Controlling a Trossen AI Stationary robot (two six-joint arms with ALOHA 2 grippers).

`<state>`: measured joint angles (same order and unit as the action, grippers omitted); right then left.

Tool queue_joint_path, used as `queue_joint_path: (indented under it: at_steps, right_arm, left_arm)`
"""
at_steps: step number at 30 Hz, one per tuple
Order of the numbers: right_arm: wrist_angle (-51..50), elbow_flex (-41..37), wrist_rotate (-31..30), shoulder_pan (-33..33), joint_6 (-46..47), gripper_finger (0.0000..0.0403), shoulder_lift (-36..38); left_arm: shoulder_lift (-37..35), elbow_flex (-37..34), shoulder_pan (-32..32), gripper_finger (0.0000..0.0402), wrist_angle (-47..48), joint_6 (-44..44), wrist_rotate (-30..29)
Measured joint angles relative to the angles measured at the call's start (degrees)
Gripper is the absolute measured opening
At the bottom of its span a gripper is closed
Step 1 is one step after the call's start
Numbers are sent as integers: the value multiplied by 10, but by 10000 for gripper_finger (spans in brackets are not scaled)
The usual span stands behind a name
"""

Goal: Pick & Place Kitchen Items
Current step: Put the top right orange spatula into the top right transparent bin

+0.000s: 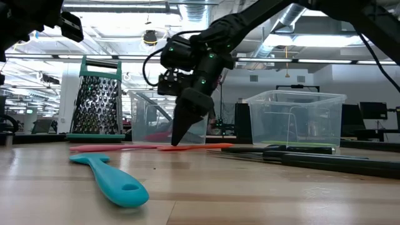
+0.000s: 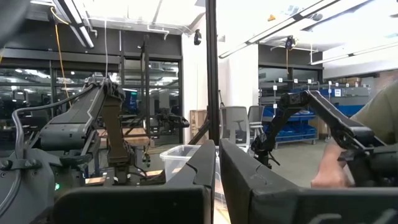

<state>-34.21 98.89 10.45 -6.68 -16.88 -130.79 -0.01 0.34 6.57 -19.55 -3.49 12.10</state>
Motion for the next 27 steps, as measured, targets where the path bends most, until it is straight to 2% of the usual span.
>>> queue_joint_path:
  at_steps: [5, 9, 13, 18, 20, 23, 27]
  right_arm:
    - [8, 34, 83, 1, -1, 13, 1]
    - [-8, 39, 92, 3, -18, 66, 2]
    - [-21, 39, 71, 6, -35, 149, 2]
    - [-12, 40, -16, 15, -75, 276, 1]
    - [-6, 38, -28, 15, -85, 317, 1]
    - [3, 23, -29, 15, -86, 356, 1]
    - [-3, -3, -28, 15, -81, 366, 1]
  left_arm:
    - [0, 0, 0, 8, 0, 0, 0]
    - [0, 0, 0, 8, 0, 0, 0]
    - [0, 0, 0, 8, 0, 0, 0]
    - [0, 0, 0, 8, 0, 0, 0]
    - [0, 0, 0, 8, 0, 0, 0]
    - [0, 0, 0, 8, 0, 0, 0]
    - [0, 0, 0, 8, 0, 0, 0]
